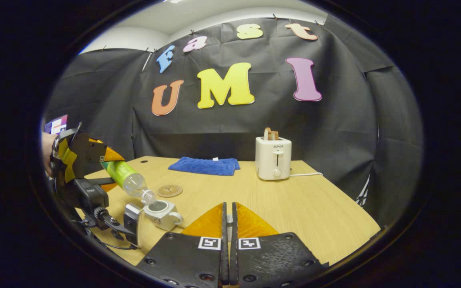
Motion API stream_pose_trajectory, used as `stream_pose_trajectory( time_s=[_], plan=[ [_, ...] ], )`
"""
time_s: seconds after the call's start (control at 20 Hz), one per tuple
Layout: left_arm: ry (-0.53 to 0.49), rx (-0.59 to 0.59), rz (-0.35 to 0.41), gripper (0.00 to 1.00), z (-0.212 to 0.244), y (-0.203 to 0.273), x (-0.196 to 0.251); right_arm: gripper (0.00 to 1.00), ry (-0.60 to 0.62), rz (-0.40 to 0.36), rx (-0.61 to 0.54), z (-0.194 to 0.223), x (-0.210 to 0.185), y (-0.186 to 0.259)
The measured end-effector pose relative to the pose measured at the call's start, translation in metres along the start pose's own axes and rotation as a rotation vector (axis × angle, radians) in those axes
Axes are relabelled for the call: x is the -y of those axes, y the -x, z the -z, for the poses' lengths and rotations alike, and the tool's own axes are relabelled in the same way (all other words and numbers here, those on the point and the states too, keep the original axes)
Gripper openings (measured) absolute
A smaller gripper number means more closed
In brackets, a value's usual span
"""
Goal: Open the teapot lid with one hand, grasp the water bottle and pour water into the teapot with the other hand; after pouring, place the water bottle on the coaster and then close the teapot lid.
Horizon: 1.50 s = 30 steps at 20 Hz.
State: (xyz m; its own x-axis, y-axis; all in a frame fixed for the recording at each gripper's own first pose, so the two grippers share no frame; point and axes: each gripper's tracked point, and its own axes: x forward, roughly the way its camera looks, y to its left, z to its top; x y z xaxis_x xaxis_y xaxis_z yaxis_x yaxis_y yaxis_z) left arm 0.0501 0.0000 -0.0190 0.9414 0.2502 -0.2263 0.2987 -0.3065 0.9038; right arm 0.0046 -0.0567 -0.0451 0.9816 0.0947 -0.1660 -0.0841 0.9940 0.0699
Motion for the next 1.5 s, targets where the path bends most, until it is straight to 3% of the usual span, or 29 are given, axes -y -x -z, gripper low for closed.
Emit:
stream_pose_trajectory(
  time_s=[1.15,1.5],
  plan=[
    [-0.277,-0.013,-0.142,0.74,-0.009,0.009,-0.052,0.01,-0.017,-0.024,0.001,0.004,-0.003,0.005],
    [-0.296,-0.015,-0.152,0.74,-0.009,0.009,-0.059,0.01,-0.026,-0.02,0.003,0.004,0.001,0.006]
  ],
)
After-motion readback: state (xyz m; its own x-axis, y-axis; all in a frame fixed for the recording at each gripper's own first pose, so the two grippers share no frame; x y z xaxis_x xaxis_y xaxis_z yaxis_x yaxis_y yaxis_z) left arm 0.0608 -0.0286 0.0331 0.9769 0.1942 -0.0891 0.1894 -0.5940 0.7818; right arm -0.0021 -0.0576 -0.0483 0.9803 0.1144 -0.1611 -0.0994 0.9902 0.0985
